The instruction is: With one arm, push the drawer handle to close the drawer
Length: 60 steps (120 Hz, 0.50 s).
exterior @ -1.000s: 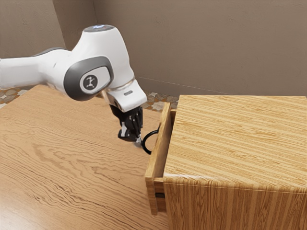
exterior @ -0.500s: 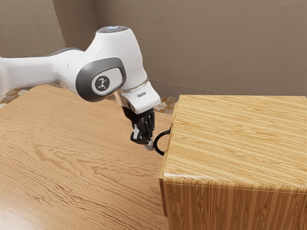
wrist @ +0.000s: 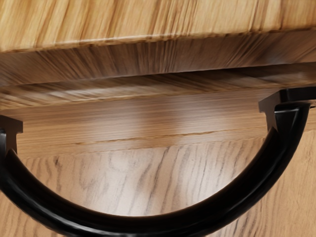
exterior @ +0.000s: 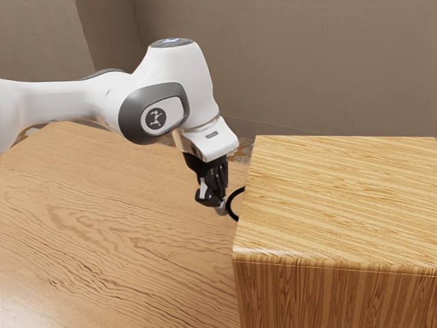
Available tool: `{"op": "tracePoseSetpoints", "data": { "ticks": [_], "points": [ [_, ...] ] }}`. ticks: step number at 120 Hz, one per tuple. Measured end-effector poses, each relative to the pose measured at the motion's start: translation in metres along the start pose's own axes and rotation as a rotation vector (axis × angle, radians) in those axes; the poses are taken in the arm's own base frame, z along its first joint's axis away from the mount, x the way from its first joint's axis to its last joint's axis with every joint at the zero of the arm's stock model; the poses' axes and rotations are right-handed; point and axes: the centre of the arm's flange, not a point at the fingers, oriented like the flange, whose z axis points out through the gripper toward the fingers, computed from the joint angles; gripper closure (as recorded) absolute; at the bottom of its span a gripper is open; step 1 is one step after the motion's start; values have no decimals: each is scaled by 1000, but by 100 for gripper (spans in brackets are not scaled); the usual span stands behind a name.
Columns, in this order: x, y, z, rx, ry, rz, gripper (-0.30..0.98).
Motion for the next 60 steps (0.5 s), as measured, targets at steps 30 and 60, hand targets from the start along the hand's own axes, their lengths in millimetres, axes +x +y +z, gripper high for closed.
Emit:
{"op": "tracePoseSetpoints", "data": {
  "ticks": [30,60],
  "points": [
    [-71,25,-104,151,-46,-124,79],
    [-198,3,-220,114,-87,-272,46]
  ]
}}
